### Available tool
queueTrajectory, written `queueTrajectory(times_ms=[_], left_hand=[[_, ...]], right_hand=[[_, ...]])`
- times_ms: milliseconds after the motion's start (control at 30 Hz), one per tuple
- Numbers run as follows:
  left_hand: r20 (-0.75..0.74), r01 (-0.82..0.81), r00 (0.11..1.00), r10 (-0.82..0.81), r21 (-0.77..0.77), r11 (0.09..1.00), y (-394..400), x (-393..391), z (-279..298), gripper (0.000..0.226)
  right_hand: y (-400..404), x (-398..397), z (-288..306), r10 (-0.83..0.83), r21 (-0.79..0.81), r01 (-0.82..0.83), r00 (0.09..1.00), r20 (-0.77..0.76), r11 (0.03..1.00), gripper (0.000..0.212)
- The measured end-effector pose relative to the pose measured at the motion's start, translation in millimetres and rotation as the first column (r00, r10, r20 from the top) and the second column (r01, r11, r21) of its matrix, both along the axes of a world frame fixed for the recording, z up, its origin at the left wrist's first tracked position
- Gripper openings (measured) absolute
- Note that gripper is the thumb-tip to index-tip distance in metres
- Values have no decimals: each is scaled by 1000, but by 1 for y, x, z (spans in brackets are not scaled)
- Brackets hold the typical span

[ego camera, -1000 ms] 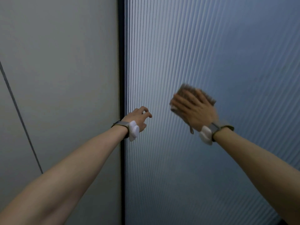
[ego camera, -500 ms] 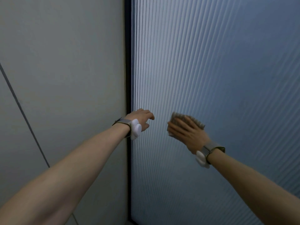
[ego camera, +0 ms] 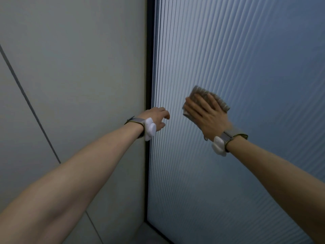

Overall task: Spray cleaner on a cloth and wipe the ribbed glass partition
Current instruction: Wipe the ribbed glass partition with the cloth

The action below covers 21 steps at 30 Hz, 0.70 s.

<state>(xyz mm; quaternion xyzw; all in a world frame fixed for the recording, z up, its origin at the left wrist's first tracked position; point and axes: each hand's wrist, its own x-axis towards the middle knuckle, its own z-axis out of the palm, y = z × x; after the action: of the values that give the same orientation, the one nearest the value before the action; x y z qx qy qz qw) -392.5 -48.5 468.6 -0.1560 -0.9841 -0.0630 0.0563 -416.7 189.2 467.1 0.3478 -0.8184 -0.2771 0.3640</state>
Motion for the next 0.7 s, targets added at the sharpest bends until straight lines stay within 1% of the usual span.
queueTrajectory(times_ms=[67,167,200,267,333,400,467,533,600,633,700], left_hand=[[-11,0,1000,0,19,1000,-2,-3,-11,37],[-17,-1,1000,1,18,1000,-6,-4,-25,37],[-27,-5,1000,6,16,1000,-8,-6,-29,37],[-69,-17,997,19,32,999,-9,-4,-32,36],[-173,5,985,-3,13,1000,-5,-3,-29,37],[-302,35,953,-34,-1,999,5,-2,-23,41],[-370,20,929,3,58,998,15,-2,-10,50],[-397,3,917,39,103,995,24,-4,7,64],[-423,-14,904,54,98,995,32,-6,27,73],[-419,-32,906,66,90,995,32,-8,31,77],[-420,-54,904,80,73,996,37,-9,49,82]], right_hand=[[-2,-1,-28,-14,84,7,997,79,996,80],[0,0,-73,-78,225,24,970,231,974,78],[3,0,-83,-48,232,-11,969,243,973,77],[3,6,-89,19,283,-67,985,171,957,77],[2,8,-83,61,248,-87,992,111,965,76],[4,7,-72,81,181,-94,994,78,979,80],[5,5,-53,71,139,-77,996,44,987,84],[7,5,-25,29,113,-30,1000,10,993,86],[12,7,13,-22,73,25,999,-36,997,87],[11,5,27,-26,40,29,997,-69,999,86],[18,8,65,-33,-39,28,990,-135,999,76]])
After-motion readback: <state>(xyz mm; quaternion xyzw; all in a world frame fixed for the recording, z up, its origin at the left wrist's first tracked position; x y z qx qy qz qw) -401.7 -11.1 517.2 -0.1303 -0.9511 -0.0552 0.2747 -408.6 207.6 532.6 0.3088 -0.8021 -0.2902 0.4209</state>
